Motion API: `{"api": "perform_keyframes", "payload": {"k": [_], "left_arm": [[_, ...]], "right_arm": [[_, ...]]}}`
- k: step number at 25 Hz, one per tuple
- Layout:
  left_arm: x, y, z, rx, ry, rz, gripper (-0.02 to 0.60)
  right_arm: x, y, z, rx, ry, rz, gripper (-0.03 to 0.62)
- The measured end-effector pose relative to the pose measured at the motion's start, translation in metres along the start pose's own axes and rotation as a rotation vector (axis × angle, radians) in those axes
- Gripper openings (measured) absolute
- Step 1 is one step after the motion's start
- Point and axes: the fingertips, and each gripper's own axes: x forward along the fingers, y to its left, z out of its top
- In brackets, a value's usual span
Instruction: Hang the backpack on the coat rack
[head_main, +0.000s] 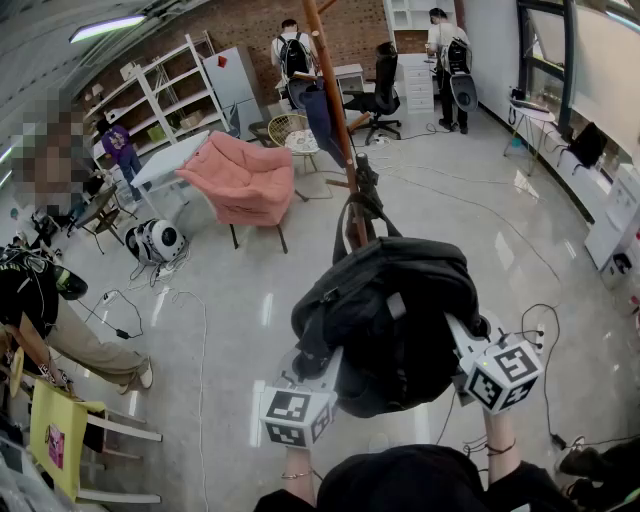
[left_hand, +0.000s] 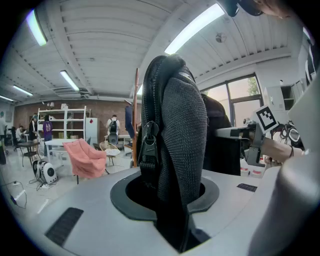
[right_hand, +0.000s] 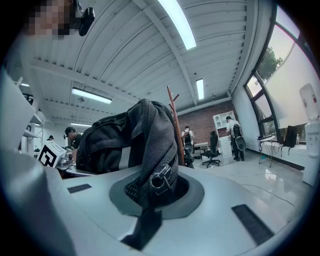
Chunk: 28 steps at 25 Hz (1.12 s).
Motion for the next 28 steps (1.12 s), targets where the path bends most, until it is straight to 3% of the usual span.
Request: {"api": "perform_keyframes", "payload": {"k": [20, 28], "left_arm": [[0.011, -0.007, 0.003, 0.010, -0.014, 0.038, 0.124], [0.046, -0.001, 0.004, -0.014, 0.027, 0.058, 0.124]], "right_arm": [[0.007, -0.017, 0.002, -0.006, -0.018, 0.048, 0.026], [0.036, -0.046, -0.001, 0.032, 0.014, 0.063, 0.028]]}}
